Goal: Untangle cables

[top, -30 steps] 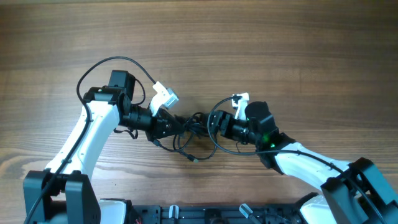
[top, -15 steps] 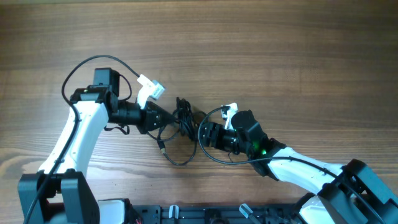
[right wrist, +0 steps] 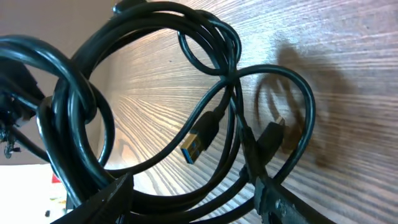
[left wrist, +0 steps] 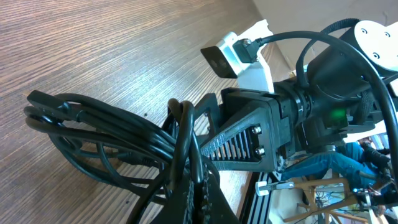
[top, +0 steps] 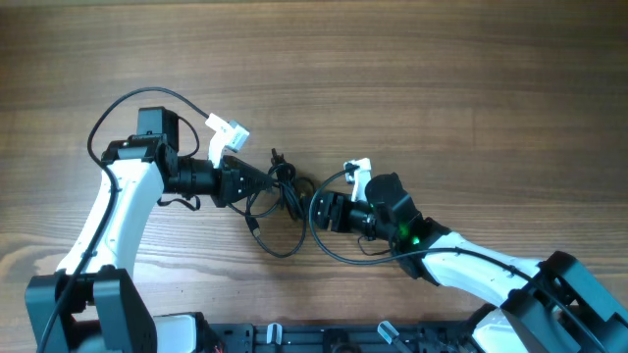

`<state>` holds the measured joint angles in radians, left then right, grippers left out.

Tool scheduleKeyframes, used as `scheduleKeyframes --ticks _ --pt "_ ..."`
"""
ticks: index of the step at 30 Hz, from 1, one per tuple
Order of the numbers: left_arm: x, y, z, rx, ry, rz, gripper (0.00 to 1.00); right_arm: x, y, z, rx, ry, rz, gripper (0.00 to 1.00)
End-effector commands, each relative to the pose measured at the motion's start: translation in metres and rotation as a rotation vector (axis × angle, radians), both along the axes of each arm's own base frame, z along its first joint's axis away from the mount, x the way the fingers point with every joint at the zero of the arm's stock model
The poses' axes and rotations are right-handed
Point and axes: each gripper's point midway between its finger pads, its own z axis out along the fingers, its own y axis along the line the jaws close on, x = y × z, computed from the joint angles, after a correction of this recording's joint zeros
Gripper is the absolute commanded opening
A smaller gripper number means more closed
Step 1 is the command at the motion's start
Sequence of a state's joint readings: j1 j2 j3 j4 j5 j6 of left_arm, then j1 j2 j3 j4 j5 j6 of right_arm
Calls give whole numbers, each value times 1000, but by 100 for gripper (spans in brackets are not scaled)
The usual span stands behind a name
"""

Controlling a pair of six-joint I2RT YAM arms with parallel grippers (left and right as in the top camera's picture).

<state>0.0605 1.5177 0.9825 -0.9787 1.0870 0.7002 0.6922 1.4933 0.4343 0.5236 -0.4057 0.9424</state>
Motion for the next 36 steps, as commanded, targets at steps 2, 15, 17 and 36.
scheduleKeyframes --ticks 2,15,17,36 --pt "0 -3 6 -46 7 3 4 9 8 36 83 -96 141 64" --pt "0 -3 6 -46 9 3 4 20 17 62 11 -312 316 56" --pt "0 -3 6 -46 9 2 4 27 16 62 -81 -365 351 63" --pt "-1 -2 4 -35 14 3 4 40 -6 45 -248 -524 421 60"
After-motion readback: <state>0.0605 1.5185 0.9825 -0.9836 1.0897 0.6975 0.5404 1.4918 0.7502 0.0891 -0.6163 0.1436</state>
